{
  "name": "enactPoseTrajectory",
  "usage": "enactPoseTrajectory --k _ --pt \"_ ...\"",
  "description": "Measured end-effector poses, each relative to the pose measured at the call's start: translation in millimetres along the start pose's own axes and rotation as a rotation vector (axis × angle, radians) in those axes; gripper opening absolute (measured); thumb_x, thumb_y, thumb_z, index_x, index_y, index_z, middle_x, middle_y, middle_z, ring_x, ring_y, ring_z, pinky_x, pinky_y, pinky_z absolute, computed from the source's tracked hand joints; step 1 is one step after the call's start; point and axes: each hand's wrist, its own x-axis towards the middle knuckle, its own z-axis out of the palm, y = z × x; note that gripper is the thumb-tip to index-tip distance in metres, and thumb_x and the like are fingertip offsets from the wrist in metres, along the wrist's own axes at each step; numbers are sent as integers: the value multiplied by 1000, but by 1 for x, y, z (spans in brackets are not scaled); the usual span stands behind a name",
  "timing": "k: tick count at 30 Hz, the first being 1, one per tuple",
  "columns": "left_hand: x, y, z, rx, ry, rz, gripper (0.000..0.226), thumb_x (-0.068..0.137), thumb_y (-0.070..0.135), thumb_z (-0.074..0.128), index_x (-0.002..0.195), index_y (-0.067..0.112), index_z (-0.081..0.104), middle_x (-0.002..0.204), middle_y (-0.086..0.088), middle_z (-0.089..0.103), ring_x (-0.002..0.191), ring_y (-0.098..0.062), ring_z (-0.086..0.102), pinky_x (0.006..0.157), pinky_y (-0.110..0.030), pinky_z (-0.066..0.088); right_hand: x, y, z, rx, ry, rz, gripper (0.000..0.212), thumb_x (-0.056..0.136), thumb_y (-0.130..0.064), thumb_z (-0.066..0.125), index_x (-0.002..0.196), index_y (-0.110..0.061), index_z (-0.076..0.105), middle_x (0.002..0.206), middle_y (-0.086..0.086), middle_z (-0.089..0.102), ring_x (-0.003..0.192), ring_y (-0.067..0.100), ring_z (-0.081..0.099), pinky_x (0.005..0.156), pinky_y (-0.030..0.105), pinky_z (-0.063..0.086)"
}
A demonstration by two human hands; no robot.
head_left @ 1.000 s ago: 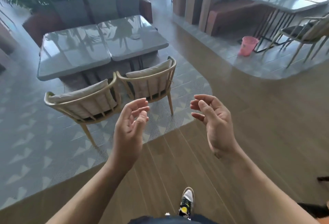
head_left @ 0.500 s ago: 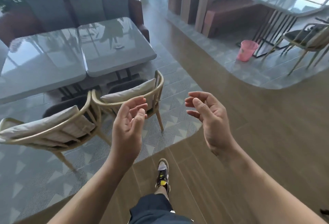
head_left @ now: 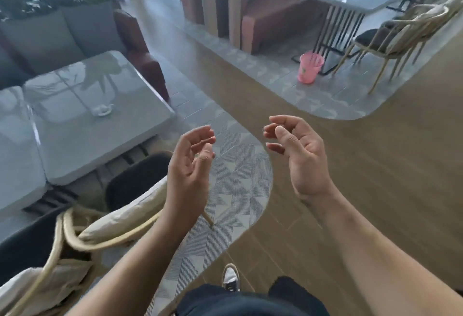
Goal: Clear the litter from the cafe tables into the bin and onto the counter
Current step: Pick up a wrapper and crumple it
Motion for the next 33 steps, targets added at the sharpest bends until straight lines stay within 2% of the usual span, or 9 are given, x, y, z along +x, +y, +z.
enactPoseTrajectory --k 5,8,11,15,20,27,30,33 --pt "72 -12 76 -37 -157 9 29 96 34 57 123 28 65 127 1 71 124 -23 67 108 -59 52 59 2 -61 2 156 -30 21 97 -25 62 115 -19 71 108 2 74 106 20 69 91 35 55" --pt "107 -24 136 -67 -254 4 26 99 23 57 124 25 65 128 -6 70 124 -27 67 108 -62 51 90 2 -108 -2 261 -62 22 96 -28 64 116 -19 71 109 3 73 106 20 68 90 35 54" --pt "136 -34 205 -109 -344 -11 27 99 15 54 122 24 65 127 -4 71 122 -27 68 107 -60 52 118 -2 -162 -11 359 -98 27 92 -37 66 113 -21 71 106 0 73 105 19 68 89 34 54" --pt "168 -42 310 -160 -443 -4 26 100 14 53 120 25 65 125 -3 70 122 -27 68 106 -60 51 155 -14 -249 -33 466 -126 20 95 -25 61 112 -19 71 103 0 73 103 19 67 89 36 53" --pt "194 -47 442 -216 -536 -1 26 100 14 51 121 20 65 122 -4 71 120 -28 67 104 -59 51 191 -45 -361 -91 598 -142 21 95 -23 60 111 -16 71 101 0 74 103 22 68 90 38 55" --pt "209 -53 605 -291 -763 -6 28 102 16 51 123 27 67 120 1 73 119 -17 67 102 -55 55 209 -82 -495 -172 820 -162 22 97 -24 60 111 -13 72 103 5 72 107 24 67 96 46 54" --pt "211 -51 672 -331 -863 2 27 102 19 52 123 29 67 121 2 73 119 -16 67 101 -51 55 211 -92 -546 -188 914 -192 20 97 -25 61 110 -16 74 104 4 74 107 24 68 93 43 55" --pt "211 -45 739 -368 -978 8 25 100 30 56 120 40 68 121 0 73 119 -15 67 102 -47 56 214 -102 -594 -213 1011 -212 18 98 -26 61 108 -21 75 105 1 75 108 25 69 93 41 56"
